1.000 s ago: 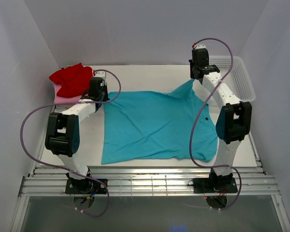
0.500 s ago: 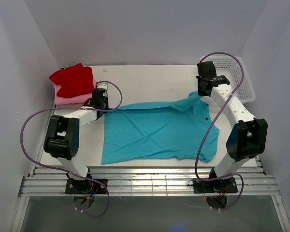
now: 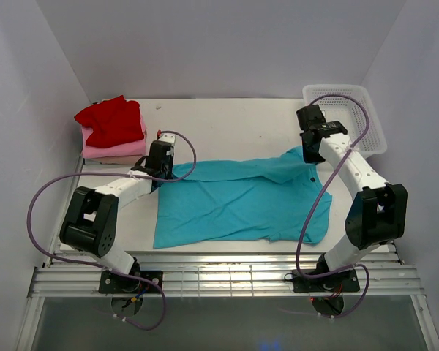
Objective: Fold and stack the t-shirts
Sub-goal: Fold the tshirt
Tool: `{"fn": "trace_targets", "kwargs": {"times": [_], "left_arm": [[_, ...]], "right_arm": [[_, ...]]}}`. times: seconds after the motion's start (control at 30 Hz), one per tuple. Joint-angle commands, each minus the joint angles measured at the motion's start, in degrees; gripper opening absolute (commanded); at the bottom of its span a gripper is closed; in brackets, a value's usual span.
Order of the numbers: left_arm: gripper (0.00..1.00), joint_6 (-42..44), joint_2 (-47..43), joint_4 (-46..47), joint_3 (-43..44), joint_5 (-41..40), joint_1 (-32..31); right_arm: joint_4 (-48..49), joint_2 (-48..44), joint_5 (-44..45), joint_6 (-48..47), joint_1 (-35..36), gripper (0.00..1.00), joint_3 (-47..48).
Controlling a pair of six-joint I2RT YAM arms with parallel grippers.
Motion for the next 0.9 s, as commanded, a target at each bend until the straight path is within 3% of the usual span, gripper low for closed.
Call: {"fn": "trace_targets", "kwargs": {"times": [0.0,0.13,0.2,0.27,0.33,0.4,0.53,0.6,0.7,0.77,0.87], "left_arm": [[0.00,2.3,-3.1,0.0,-1.9,-2.9,-1.9],[0.04,0.7,-2.3,-2.9,-1.8,-5.6,-2.1],[0.14,-0.8,-1.4,-5.8,-0.1,-7.5,-2.2],[0.17,-2.4,0.1,-8.0,1.2,-10.3,-2.2],[0.15,-3.8,0.5,-8.8,2.9,-13.4,-2.3],[0.11,-6.4,-0.5,-9.8,4.2,-18.0,-2.2],[0.15,-8.7,-5.0,-9.8,5.5,-20.0,-2.2],[0.17,-8.4,-6.2,-9.2,6.5,-17.5,-2.3],[0.19,-8.0,-5.3,-9.0,8.9,-13.9,-2.8],[0.20,-8.0,-4.5,-10.4,10.2,-13.6,-3.9],[0.28,-8.4,-4.0,-13.5,10.6,-13.6,-5.3]], "right_arm": [[-5.2,-2.4,2.1,1.5,0.3,0.08,-0.8],[-7.8,-1.1,3.7,2.6,0.3,0.08,-2.2],[-8.2,-0.2,4.0,2.7,0.3,0.08,-2.7],[-8.4,1.8,4.1,2.8,0.3,0.26,-2.8],[-8.4,3.3,5.8,3.4,0.3,0.37,-2.9],[-7.7,3.6,6.1,3.5,0.3,0.43,-3.3],[-3.4,2.0,4.4,2.1,0.3,0.47,-3.5],[-0.9,1.7,2.0,0.9,0.3,0.46,-2.9],[4.5,2.6,-1.1,-0.2,0.3,0.37,-1.6],[6.8,4.9,-2.0,-0.1,0.3,0.19,-0.5],[9.0,8.4,-6.2,-1.0,0.3,0.08,1.6]]}}
